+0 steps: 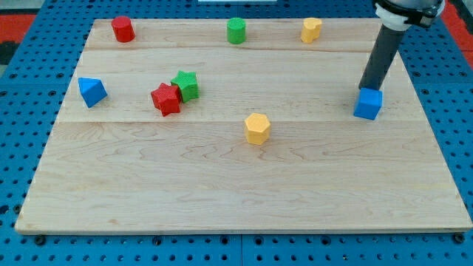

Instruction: Push the yellow hexagon a bit down and right towards the blue cube

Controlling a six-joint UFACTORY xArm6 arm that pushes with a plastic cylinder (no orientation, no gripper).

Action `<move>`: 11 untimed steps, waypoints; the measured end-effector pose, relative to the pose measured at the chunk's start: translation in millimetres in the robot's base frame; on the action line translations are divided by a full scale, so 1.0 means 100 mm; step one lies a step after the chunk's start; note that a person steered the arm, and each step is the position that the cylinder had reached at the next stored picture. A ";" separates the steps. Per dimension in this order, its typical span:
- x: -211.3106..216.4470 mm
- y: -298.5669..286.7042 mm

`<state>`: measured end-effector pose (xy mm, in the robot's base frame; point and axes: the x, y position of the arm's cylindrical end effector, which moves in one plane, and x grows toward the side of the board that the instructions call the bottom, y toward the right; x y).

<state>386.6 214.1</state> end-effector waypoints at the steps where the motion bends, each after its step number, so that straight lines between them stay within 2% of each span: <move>1: -0.07 -0.14; 3: -0.21 -1.18; 5: -0.20 -1.74; 7: 0.53 -1.78; 9: 0.85 -2.72; 10: 1.20 -1.86; 11: 1.05 -1.93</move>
